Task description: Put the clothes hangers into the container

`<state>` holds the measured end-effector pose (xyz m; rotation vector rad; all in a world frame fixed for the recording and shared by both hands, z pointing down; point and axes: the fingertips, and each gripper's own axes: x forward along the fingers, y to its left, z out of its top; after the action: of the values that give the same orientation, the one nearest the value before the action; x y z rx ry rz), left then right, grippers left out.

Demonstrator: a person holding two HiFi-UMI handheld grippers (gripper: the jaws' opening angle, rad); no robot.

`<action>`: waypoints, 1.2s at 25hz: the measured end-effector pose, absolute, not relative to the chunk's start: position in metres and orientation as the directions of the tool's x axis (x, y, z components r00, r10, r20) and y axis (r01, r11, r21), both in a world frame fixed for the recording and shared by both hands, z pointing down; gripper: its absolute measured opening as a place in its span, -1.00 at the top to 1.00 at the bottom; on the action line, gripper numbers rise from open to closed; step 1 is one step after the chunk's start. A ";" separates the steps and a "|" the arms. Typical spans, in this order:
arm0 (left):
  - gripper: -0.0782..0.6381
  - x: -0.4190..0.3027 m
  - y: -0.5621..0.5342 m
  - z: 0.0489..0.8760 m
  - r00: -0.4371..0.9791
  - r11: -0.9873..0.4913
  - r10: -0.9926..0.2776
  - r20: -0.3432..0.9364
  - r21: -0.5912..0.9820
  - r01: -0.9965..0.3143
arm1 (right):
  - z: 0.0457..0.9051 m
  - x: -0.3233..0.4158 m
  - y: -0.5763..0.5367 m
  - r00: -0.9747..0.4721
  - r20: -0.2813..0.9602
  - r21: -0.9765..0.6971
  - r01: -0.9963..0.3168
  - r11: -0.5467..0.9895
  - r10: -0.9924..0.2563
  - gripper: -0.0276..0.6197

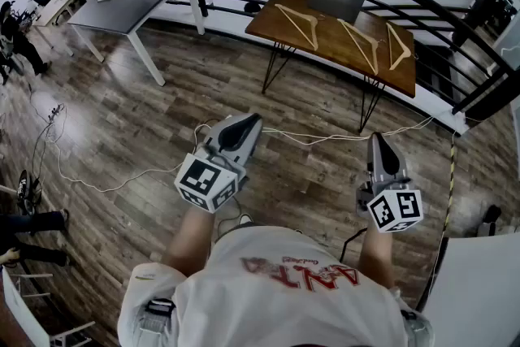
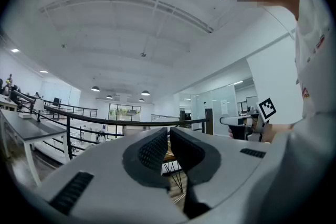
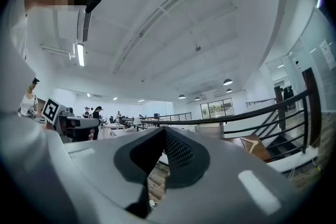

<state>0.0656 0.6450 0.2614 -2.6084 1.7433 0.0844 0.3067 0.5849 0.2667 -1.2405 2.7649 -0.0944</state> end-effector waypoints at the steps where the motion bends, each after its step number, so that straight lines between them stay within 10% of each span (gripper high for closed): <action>1: 0.72 0.066 0.645 0.263 0.382 -0.384 -0.923 -0.046 0.027 -0.923 | 0.269 0.306 0.585 -0.662 -0.073 -0.097 -0.739 0.666 -0.746 0.91; 30: 0.72 -0.028 0.653 0.281 0.354 -0.356 -0.934 -0.045 0.064 -0.932 | 0.281 0.217 0.574 -0.685 -0.063 -0.191 -0.705 0.683 -0.725 0.91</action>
<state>-0.0276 0.6531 0.2809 -2.6067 1.7975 0.1162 0.2167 0.5739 0.2815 -1.1787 2.7581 -0.2283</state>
